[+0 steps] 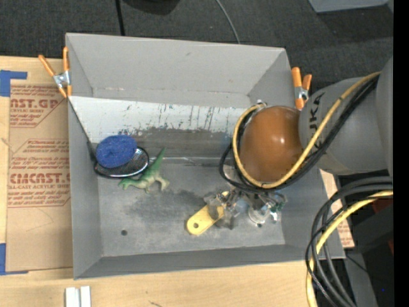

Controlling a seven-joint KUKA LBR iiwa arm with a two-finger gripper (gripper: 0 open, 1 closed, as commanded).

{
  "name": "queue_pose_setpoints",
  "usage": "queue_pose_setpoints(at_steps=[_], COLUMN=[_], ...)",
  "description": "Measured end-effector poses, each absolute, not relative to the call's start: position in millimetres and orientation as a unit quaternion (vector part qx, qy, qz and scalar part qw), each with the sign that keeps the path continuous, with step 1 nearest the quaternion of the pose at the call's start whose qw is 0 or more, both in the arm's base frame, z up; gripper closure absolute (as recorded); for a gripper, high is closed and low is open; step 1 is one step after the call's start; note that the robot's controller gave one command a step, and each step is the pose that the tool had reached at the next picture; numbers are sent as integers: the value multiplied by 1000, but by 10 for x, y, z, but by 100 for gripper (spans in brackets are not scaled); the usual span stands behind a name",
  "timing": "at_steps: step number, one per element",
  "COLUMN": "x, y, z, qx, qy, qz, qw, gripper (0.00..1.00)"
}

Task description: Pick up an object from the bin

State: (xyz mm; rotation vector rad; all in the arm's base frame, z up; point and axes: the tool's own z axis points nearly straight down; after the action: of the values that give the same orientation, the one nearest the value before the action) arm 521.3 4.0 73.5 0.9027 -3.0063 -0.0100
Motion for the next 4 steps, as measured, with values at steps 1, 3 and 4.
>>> queue_pose_setpoints(at_steps=[1, 3, 4], x=[5397, 5805, 5485], y=[-47, -397, -254], z=[801, 1123, 840], qx=[177, 278, 162], qy=[-984, -961, -987], qz=[-1, -1, -3], qw=[-3, -6, -1], gripper=[100, 100, 100])
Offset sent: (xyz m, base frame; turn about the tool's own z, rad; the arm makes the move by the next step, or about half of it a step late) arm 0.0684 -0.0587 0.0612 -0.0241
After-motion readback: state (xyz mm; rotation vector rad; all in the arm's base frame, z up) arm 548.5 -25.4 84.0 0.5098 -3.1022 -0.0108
